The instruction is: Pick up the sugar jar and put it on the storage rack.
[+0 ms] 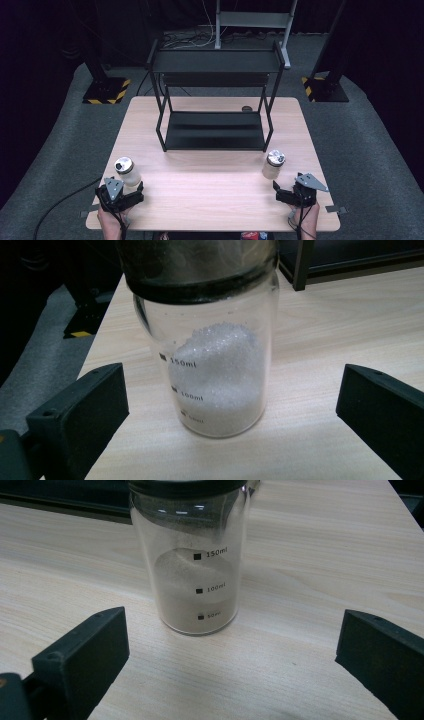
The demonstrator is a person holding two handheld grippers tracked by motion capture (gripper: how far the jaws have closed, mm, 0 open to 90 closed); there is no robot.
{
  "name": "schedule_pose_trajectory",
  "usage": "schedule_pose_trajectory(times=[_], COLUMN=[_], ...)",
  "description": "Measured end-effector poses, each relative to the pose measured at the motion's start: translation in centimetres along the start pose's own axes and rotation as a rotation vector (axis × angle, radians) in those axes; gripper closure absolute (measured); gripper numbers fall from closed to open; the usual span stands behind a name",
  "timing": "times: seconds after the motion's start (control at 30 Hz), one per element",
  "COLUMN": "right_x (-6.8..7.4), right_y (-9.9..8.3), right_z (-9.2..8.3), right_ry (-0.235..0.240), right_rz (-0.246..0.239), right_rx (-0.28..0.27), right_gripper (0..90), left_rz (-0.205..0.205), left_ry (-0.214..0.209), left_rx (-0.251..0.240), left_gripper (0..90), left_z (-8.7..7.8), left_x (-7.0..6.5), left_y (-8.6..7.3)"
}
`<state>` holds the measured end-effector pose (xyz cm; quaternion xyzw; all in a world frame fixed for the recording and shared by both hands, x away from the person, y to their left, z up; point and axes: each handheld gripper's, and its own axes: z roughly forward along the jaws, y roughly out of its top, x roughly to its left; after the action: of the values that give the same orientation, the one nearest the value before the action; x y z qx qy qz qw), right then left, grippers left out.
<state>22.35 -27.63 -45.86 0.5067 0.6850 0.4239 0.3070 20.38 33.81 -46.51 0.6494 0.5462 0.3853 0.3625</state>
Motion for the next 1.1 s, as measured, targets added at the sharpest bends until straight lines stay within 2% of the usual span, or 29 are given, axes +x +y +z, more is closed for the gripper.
schedule_pose_trajectory(times=[0.1, 0.27, 0.5, 0.63, 0.8, 0.9, 0.93, 0.97, 1.07, 1.1], right_x=[0.2, 0.1, 0.3, 0.4, 0.4, 0.4, 0.5, 0.5, 0.6, 0.6], right_y=[0.1, 0.2, 0.2, 0.4, 0.4, 0.5, 0.5, 0.5, 0.6, 0.6], right_z=[0.0, 0.1, 0.1, 0.2, 0.2, 0.2, 0.3, 0.3, 0.3, 0.3], right_ry=[-0.007, -0.005, -0.01, -0.011, -0.014, -0.014, -0.015, -0.015, -0.016, -0.016], right_rz=[-0.003, -0.005, -0.008, -0.016, -0.016, -0.017, -0.022, -0.024, -0.03, -0.03], right_rx=[0.004, 0.01, 0.012, 0.022, 0.02, 0.026, 0.027, 0.03, 0.032, 0.032], right_gripper=[0.0, 0.0, 0.0, 0.0, 0.0, 0.0, 0.0, 0.0, 0.0, 0.0], left_rz=[0.01, -0.011, 0.004, -0.014, -0.008, -0.028, -0.024, -0.022, -0.022, -0.037], left_ry=[0.011, -0.01, -0.024, -0.037, -0.043, -0.05, -0.065, -0.077, -0.061, -0.075], left_rx=[0.018, 0.022, 0.025, 0.021, 0.031, 0.039, 0.045, 0.047, 0.042, 0.039], left_gripper=[0.0, 0.0, 0.0, 0.0, 0.0, 0.1, 5.7, 16.4, 25.7, 29.1], left_z=[0.6, 1.5, 2.4, 2.9, 3.4, 3.5, 3.4, 3.4, 3.2, 3.2], left_x=[0.0, 0.8, 1.3, 1.7, 1.8, 2.1, 2.3, 2.5, 2.2, 2.6], left_y=[0.5, 1.2, 2.0, 2.4, 2.9, 3.0, 3.1, 3.1, 3.1, 3.0])
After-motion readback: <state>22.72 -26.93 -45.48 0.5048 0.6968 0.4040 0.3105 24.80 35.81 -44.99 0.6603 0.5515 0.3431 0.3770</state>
